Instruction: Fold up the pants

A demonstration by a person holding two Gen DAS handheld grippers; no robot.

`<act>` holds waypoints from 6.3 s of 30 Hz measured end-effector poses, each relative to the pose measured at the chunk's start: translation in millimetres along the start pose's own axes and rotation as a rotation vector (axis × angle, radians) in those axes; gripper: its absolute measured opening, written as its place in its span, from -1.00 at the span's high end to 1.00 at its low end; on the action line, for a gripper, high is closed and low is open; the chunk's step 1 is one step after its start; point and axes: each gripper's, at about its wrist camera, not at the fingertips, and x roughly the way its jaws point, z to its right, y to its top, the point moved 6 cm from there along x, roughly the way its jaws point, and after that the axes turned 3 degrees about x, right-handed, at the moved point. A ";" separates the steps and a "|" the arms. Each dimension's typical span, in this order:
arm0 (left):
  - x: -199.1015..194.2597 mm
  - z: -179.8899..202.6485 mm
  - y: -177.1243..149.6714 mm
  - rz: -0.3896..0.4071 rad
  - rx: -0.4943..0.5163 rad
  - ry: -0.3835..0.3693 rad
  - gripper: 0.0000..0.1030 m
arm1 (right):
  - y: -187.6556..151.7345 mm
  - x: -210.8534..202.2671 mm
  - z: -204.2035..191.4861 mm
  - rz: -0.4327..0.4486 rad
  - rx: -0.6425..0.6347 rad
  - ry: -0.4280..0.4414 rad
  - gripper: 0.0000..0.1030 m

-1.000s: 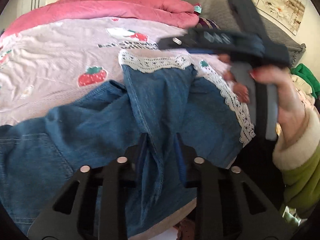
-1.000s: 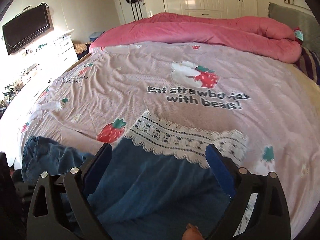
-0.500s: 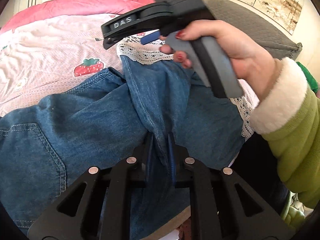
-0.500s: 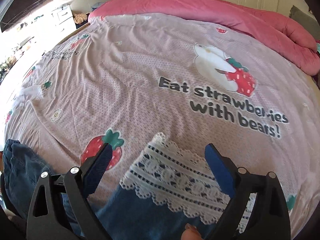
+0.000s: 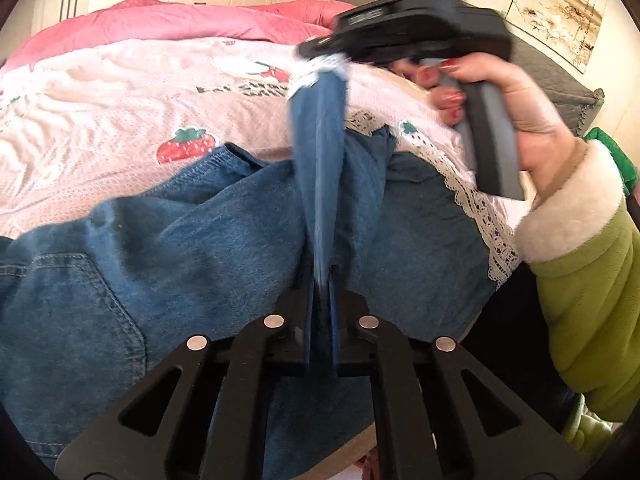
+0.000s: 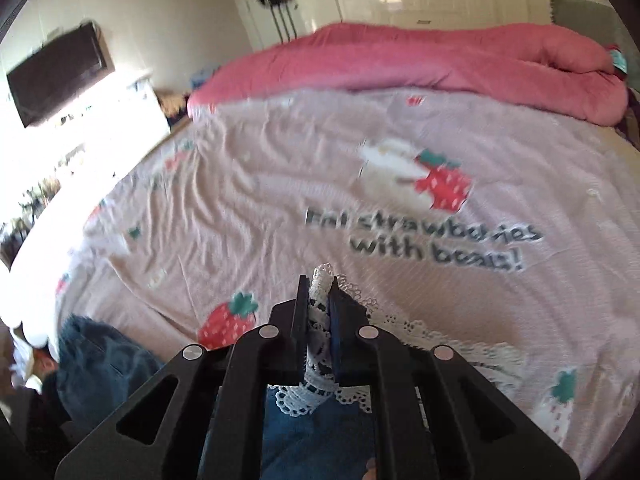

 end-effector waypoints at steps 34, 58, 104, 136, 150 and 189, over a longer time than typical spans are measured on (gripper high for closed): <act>-20.0 47.5 -9.6 0.017 0.165 -0.002 1.00 | -189.9 -154.1 101.2 -0.017 0.222 -0.077 0.84; -6.1 53.2 -29.6 -0.057 0.167 -0.002 1.00 | -230.6 -169.1 114.4 -0.076 0.317 -0.036 0.09; -86.1 -62.1 -29.5 0.010 -0.064 0.350 0.05 | -105.2 -85.5 145.1 -0.073 0.261 -0.246 0.87; -39.6 -28.2 -3.0 0.010 0.034 0.212 -0.40 | -85.1 35.4 -93.8 -0.321 -0.196 0.118 0.00; -21.8 -32.9 -16.2 -0.049 0.050 0.270 -0.55 | -92.8 90.7 -96.3 -0.446 -0.280 0.034 0.93; 12.4 14.0 55.4 -0.011 0.106 0.175 -0.57 | -93.0 -61.3 60.5 -0.119 -0.165 -0.265 0.10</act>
